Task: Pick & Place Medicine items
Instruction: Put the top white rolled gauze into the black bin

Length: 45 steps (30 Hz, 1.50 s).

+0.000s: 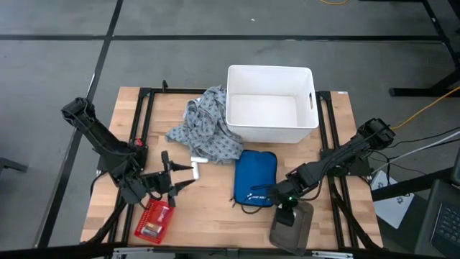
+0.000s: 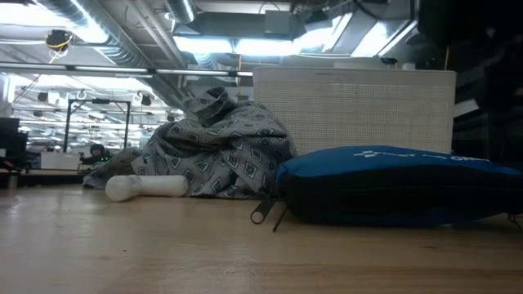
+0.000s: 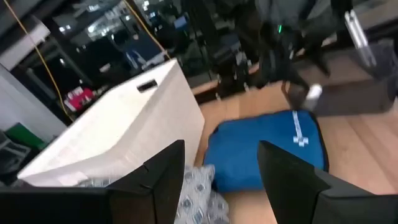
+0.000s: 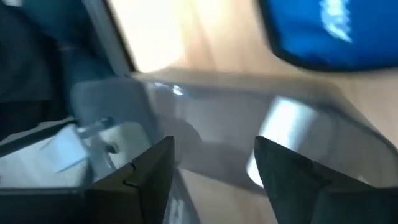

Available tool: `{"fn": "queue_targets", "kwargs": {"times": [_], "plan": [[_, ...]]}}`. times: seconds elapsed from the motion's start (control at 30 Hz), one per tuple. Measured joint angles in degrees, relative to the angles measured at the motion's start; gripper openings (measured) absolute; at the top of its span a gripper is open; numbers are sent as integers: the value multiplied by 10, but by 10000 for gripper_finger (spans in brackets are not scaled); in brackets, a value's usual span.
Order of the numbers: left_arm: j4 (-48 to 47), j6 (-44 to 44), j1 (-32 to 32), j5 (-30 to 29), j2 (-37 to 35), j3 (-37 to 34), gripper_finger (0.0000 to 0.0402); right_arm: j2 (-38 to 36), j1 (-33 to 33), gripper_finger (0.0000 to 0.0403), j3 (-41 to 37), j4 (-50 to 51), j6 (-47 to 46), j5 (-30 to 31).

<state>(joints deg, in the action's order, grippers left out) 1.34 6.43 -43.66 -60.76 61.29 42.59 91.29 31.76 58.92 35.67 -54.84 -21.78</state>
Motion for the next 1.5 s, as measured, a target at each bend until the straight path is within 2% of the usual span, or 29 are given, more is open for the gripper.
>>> {"fn": "queue_targets", "kwargs": {"times": [0.2,0.37,0.53,0.6,0.77,1.0,1.17,1.5], "plan": [[-129,-154,57,77,-12,0,198,0,-14,206,0,-134,76,-2],[-188,-314,127,104,-25,0,198,0,-36,198,0,-239,159,9],[-283,-495,176,204,-11,0,198,0,-55,197,1,-263,243,47],[-330,-525,183,234,9,0,198,0,-61,197,1,-263,278,64],[-375,-502,186,249,74,0,198,0,-73,197,1,-263,345,79],[-334,-380,239,233,144,0,198,0,-89,197,1,-277,388,137],[-310,-323,287,251,177,0,198,0,-96,196,1,-309,406,154],[-257,-238,322,365,239,0,198,0,-95,196,1,-327,416,164]]}}
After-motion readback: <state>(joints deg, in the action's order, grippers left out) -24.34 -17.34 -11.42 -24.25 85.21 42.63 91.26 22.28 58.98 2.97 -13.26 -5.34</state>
